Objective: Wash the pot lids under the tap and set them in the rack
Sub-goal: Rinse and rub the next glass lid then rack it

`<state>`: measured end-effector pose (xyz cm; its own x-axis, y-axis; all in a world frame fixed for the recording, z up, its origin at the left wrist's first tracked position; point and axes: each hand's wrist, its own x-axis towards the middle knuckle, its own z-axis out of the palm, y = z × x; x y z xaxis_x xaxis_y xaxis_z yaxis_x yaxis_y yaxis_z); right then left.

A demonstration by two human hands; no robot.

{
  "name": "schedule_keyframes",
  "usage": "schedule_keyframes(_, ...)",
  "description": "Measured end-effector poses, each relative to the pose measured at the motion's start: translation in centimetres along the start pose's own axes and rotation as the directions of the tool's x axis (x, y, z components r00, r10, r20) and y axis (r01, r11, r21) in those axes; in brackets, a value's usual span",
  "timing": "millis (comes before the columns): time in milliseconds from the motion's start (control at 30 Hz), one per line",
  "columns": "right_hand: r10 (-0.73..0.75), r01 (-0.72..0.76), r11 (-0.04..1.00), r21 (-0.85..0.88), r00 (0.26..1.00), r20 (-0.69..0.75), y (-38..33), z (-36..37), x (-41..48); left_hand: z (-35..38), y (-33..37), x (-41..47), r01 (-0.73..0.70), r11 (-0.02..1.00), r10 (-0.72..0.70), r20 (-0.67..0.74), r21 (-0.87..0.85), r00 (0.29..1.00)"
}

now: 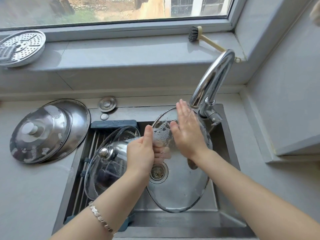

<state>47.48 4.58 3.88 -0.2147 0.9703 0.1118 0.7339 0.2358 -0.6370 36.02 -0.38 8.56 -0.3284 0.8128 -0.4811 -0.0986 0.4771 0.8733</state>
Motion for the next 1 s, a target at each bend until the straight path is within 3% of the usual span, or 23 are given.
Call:
schedule_keyframes(67, -0.260, 0.261, 0.964, -0.061, 0.965, 0.025, -2.0, 1.7, -2.5, -0.1, 0.0, 0.8, -0.015, 1.000, 0.014, -0.059, -0.026, 0.998)
schedule_keyframes(133, -0.483, 0.485, 0.868, -0.107, 0.875, 0.043, -2.1, 2.9, -4.6, -0.5, 0.2, 1.1, -0.007, 0.999, 0.003, -0.093, -0.043, 0.996)
schedule_keyframes(167, -0.498, 0.499, 0.858, -0.120, 0.866, 0.034, -1.5, 2.8, -4.2, -0.6, 0.2, 1.1, -0.014, 0.999, 0.009, -0.092, -0.052, 0.996)
schedule_keyframes(200, -0.430, 0.427, 0.896, -0.124, 0.903, 0.000, -1.0, 2.4, -3.1, -0.6, 0.2, 1.0, -0.026, 0.998, 0.020, -0.088, -0.064, 0.996)
schedule_keyframes(267, -0.073, 0.071, 0.997, -0.024, 0.994, -0.087, -0.8, 1.2, -0.4, -0.4, 0.3, 0.6, -0.040, 0.996, 0.033, -0.092, -0.077, 0.995)
schedule_keyframes(300, 0.064, -0.062, 0.998, 0.023, 0.993, -0.098, -1.0, 0.9, 0.4, -0.2, 0.3, 0.5, -0.047, 0.996, 0.040, -0.098, -0.076, 0.994)
schedule_keyframes(333, 0.090, -0.087, 0.996, 0.035, 0.992, -0.092, -1.8, 1.0, 0.4, -0.2, 0.3, 0.5, -0.057, 0.996, 0.049, -0.108, -0.072, 0.993)
schedule_keyframes(433, -0.316, 0.312, 0.946, -0.082, 0.948, -0.042, -4.0, 3.5, -3.7, -0.6, 0.3, 1.2, -0.076, 0.993, 0.060, -0.166, -0.089, 0.984)
schedule_keyframes(500, -0.463, 0.458, 0.880, -0.122, 0.886, -0.017, -3.1, 4.4, -5.9, -1.1, 0.3, 1.2, -0.066, 0.993, 0.048, -0.181, -0.096, 0.982)
schedule_keyframes(567, -0.362, 0.352, 0.928, -0.126, 0.929, -0.071, -2.1, 3.5, -4.7, -1.2, 0.3, 0.9, -0.073, 0.990, 0.055, -0.151, -0.117, 0.987)
schedule_keyframes(667, 0.010, -0.010, 1.000, -0.005, 0.993, -0.114, -2.8, 2.1, -1.7, -0.8, 0.1, 0.5, -0.072, 0.994, 0.057, -0.161, -0.088, 0.985)
schedule_keyframes(700, 0.010, -0.010, 1.000, 0.000, 0.994, -0.109, -3.7, 2.2, -1.8, -0.8, 0.0, 0.6, -0.064, 0.993, 0.047, -0.170, -0.097, 0.984)
schedule_keyframes(767, -0.227, 0.223, 0.973, -0.063, 0.972, -0.068, -4.6, 3.8, -4.5, -1.1, 0.2, 1.1, -0.049, 0.992, 0.024, -0.209, -0.116, 0.978)
schedule_keyframes(800, -0.373, 0.367, 0.925, -0.096, 0.927, -0.042, -4.1, 4.9, -6.7, -1.3, 0.4, 1.2, -0.041, 0.992, 0.013, -0.225, -0.121, 0.974)
schedule_keyframes(867, -0.489, 0.482, 0.865, -0.139, 0.872, -0.015, -1.8, 6.2, -10.0, -1.8, 0.8, 1.4, -0.039, 0.984, 0.001, -0.216, -0.171, 0.976)
schedule_keyframes(933, -0.318, 0.314, 0.947, -0.073, 0.946, -0.061, 0.1, 5.8, -10.3, -2.1, 1.0, 1.3, -0.031, 0.972, -0.022, -0.221, -0.235, 0.975)
schedule_keyframes(1000, 0.044, -0.038, 0.997, 0.067, 0.994, -0.103, 0.3, 4.8, -9.0, -2.1, 1.0, 1.0, -0.020, 0.959, -0.052, -0.244, -0.284, 0.968)
